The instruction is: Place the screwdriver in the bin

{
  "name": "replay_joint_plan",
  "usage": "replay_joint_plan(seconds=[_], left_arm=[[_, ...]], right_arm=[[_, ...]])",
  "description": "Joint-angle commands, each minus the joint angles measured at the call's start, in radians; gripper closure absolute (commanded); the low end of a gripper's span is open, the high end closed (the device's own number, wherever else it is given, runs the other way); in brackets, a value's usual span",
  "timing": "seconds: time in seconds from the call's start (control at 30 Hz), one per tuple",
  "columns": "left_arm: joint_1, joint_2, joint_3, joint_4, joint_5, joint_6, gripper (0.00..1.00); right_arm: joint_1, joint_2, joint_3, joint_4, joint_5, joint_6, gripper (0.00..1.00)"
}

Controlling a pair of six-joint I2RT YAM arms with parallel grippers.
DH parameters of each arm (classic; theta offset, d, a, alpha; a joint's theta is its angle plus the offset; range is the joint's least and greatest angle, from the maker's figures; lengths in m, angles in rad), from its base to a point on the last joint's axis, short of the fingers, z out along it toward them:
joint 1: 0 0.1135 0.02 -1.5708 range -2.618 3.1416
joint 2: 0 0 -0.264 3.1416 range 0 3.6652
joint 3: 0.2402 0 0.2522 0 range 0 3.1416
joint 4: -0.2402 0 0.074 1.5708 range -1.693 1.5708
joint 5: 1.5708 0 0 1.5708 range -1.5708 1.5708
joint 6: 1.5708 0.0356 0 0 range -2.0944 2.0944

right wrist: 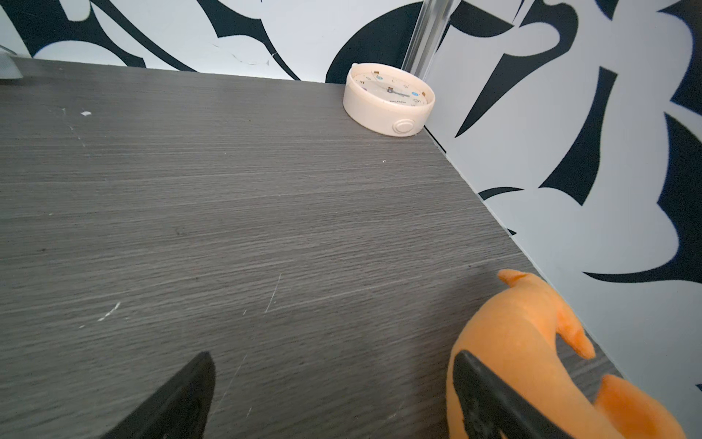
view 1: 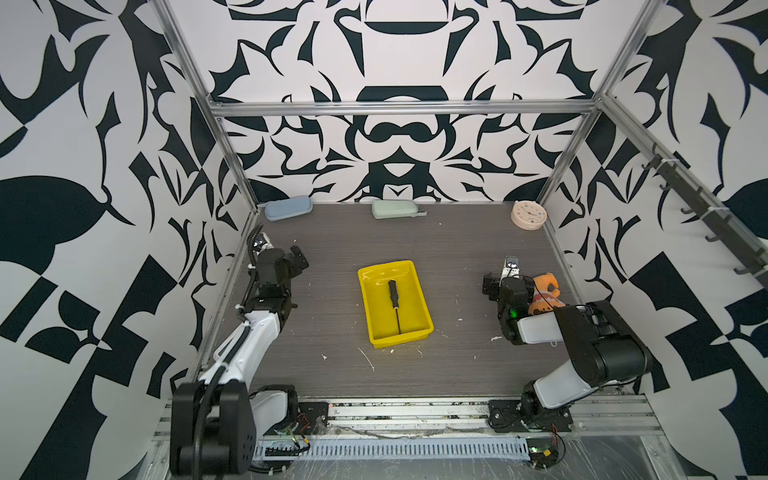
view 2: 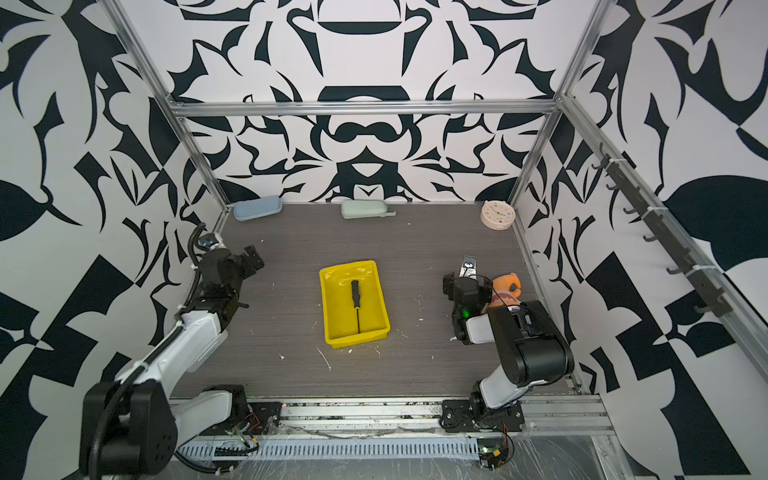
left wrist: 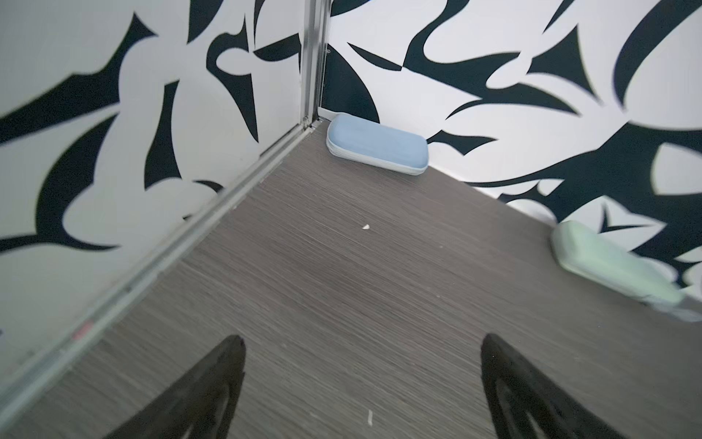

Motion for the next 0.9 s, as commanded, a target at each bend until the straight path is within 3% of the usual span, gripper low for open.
replay_joint_plan(seconds=[0.0,0.07,0.13,0.23,0.37,0.43,0.5,0.63,0.67,0.73,0.87], left_arm=[[-0.003,0.095,-0.082,0.206,0.035,0.273,0.01],[-0.002,0.132,-0.161,0.411,0.000,0.267,0.01],[-0.002,0.102,-0.166,0.382,-0.019,0.241,0.01],[0.018,0.086,-0.199,0.427,0.055,0.254,0.01],[0.020,0.086,-0.174,0.355,0.155,0.270,0.01],[0.020,0.108,-0.182,0.348,0.152,0.241,0.01],[0.019,0.179,-0.244,0.487,0.120,0.210,0.01],[0.023,0.402,-0.373,0.986,0.056,0.225,0.01],[0.024,0.386,-0.374,0.970,0.053,0.213,0.01],[0.044,0.305,-0.308,0.708,0.080,0.168,0.01],[0.060,0.339,-0.272,0.686,0.116,0.163,0.01]], right_arm=[[-0.003,-0.010,0.004,0.043,0.000,0.005,0.00],[-0.003,-0.010,0.002,0.043,0.000,0.005,0.00],[-0.003,-0.010,0.002,0.043,-0.002,0.004,0.00],[-0.002,-0.009,0.004,0.043,-0.005,0.002,0.00],[-0.003,-0.010,0.004,0.043,-0.005,0.002,0.00],[-0.003,-0.010,0.003,0.043,-0.004,0.001,0.00],[-0.003,-0.010,0.004,0.042,-0.004,0.001,0.00],[-0.003,-0.010,0.003,0.043,-0.005,0.002,0.00],[-0.003,-0.010,0.004,0.042,-0.004,0.003,0.00],[-0.003,-0.010,0.003,0.043,-0.004,0.003,0.00],[-0.002,-0.010,0.002,0.043,-0.004,0.003,0.00]])
